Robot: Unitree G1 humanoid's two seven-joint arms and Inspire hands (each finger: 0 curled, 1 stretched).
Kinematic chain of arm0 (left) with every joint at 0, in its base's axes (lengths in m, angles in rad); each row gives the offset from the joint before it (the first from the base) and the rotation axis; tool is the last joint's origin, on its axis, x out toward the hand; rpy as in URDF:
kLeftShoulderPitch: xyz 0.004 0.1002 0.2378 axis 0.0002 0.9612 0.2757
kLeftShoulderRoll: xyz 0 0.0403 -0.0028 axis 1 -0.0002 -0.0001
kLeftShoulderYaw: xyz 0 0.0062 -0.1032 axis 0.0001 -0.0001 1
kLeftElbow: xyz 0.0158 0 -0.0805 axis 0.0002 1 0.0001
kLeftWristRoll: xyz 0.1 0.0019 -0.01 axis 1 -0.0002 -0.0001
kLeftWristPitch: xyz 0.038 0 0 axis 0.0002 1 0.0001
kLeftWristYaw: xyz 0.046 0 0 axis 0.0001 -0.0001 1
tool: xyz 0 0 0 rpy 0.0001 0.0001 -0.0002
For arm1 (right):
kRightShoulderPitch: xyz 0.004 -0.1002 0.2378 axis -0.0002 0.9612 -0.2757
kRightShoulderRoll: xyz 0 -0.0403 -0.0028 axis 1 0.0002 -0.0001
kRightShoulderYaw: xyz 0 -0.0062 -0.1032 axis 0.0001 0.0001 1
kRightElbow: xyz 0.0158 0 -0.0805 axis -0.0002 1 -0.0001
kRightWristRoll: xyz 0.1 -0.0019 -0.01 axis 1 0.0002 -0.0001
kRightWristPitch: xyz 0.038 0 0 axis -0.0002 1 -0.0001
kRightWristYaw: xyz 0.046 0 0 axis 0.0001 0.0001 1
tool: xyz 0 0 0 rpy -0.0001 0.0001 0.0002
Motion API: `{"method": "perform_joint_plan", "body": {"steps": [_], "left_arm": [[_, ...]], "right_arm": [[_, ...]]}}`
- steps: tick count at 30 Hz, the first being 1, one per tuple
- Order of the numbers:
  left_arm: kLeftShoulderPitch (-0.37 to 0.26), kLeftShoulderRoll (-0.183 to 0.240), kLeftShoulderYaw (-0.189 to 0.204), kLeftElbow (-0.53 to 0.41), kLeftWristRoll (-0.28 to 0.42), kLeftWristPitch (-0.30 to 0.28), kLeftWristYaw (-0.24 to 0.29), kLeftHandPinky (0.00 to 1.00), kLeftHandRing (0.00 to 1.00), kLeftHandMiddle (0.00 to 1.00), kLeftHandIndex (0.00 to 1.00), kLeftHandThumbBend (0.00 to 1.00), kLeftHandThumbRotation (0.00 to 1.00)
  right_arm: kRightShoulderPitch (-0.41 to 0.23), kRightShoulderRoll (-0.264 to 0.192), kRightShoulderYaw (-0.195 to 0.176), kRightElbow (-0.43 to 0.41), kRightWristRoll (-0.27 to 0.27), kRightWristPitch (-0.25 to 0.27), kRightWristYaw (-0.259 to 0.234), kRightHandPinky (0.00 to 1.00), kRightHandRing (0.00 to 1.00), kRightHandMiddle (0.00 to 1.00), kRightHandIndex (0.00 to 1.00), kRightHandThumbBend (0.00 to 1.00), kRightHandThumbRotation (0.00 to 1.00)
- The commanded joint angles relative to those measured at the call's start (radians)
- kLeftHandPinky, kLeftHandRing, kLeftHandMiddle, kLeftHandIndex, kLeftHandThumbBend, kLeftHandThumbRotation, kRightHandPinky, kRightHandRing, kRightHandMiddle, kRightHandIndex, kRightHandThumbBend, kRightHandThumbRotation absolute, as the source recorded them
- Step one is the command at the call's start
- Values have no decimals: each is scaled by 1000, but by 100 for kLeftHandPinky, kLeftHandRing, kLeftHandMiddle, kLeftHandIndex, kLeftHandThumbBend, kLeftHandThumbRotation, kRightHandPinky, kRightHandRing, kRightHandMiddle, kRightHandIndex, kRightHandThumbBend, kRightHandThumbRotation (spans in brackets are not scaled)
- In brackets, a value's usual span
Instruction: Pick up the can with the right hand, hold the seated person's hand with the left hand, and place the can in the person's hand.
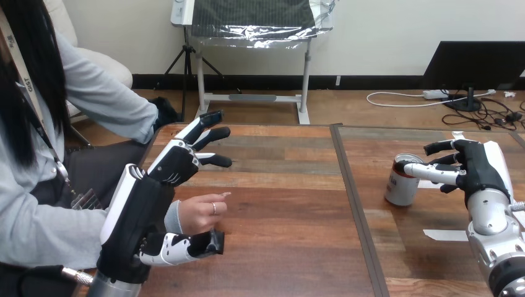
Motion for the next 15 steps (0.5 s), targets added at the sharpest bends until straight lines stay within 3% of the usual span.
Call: {"method": "perform_joint_plan", "body": {"steps": [1, 15], "left_arm": [[-65, 4, 14, 10, 13, -17, 12, 68, 85, 91, 89, 100, 68], [-66, -1, 12, 20, -5, -18, 4, 68, 85, 91, 88, 100, 68]], "right_arm": [[-59, -13, 12, -57, -7, 3, -4, 40, 48, 54, 62, 100, 21], [-36, -22, 12, -81, -8, 12, -3, 42, 48, 54, 62, 100, 21]]}}
